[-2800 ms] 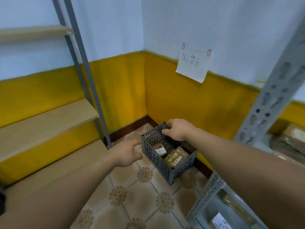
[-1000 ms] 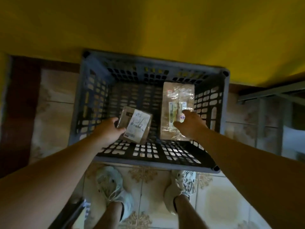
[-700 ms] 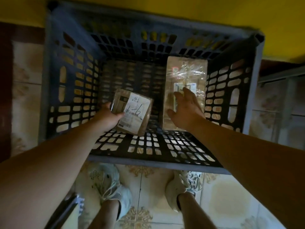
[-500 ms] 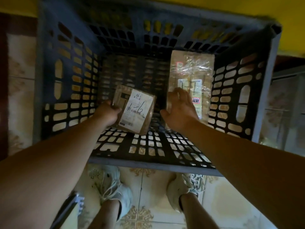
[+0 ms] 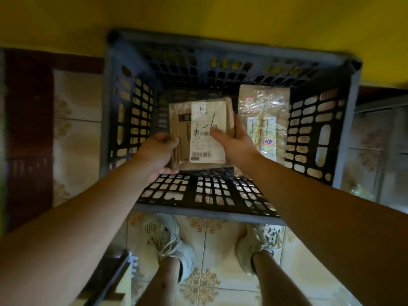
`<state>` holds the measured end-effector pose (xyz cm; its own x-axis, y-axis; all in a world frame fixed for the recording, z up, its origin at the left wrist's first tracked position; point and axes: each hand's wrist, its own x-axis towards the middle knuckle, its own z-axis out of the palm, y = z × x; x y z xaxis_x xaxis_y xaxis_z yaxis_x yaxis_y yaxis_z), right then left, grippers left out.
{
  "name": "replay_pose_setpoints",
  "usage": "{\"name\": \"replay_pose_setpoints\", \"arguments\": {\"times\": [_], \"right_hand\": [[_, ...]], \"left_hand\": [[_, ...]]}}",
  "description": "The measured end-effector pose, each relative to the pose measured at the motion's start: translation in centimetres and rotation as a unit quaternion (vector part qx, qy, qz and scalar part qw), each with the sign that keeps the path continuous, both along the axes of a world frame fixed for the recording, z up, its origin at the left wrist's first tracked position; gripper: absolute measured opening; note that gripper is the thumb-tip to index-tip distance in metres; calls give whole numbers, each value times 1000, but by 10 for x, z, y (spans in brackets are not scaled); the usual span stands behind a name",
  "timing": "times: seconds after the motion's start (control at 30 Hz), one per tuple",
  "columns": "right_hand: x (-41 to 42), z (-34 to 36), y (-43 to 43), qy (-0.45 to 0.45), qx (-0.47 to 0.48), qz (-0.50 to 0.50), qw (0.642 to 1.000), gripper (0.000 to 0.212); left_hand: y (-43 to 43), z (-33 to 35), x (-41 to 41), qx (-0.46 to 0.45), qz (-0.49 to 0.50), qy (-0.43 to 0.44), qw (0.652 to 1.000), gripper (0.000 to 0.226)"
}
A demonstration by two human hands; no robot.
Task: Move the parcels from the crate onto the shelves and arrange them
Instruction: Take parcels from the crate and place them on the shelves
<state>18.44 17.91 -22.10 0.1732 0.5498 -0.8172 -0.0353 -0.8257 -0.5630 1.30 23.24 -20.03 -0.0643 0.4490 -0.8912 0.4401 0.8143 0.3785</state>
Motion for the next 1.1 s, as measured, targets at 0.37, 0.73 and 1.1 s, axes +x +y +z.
{"name": "replay_pose_setpoints", "arguments": {"times": [0.37,0.73,1.1], "right_hand": [[45,235,-10,62,99,-14,993,64],[63,485,-76,7,202,-184,962,75],[49,614,-268,-111,244,-426,864,62]], "left_hand": [[-16,237,17,93,-68,-12,993,20],[-36,501,40,268,-236,-128,925,16],[-155,617,97,294,-492,-221,789,70]]}}
